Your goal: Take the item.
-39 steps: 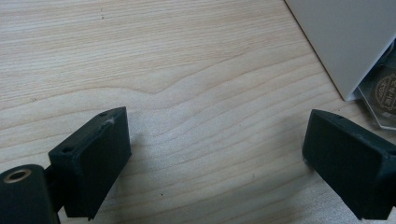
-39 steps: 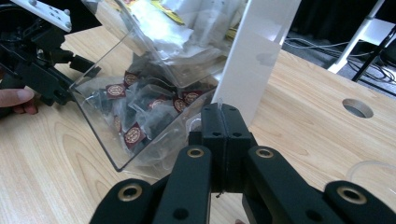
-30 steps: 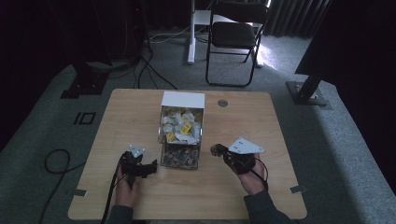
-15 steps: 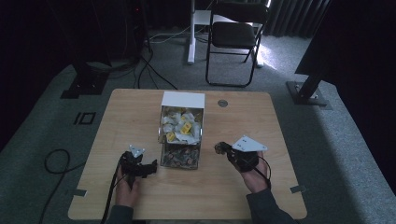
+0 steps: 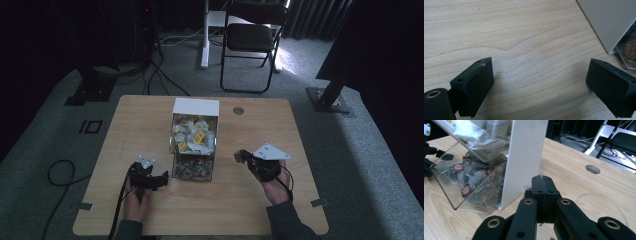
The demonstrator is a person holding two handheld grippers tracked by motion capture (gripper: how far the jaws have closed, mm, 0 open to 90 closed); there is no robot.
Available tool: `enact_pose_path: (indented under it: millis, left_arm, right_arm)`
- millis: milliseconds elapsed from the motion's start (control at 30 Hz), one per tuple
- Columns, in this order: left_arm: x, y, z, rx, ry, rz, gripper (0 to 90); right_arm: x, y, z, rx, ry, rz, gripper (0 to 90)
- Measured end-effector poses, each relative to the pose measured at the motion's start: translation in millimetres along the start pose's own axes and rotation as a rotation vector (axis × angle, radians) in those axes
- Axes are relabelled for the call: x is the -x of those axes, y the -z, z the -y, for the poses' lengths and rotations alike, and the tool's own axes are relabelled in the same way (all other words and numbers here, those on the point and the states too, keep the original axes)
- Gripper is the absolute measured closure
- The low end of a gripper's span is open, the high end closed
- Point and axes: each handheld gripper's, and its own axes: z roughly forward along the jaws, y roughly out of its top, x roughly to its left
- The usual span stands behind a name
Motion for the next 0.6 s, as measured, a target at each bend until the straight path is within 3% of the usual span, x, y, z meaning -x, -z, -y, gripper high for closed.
enact_pose_path:
  millis: [600]
  left_arm:
    - [0.1,-0.1,0.0,0.001,0.001,0.000,8.3]
  right_arm:
    - [18.2,1.9,-2.1,-0.004,-0.012,0.048,90.0]
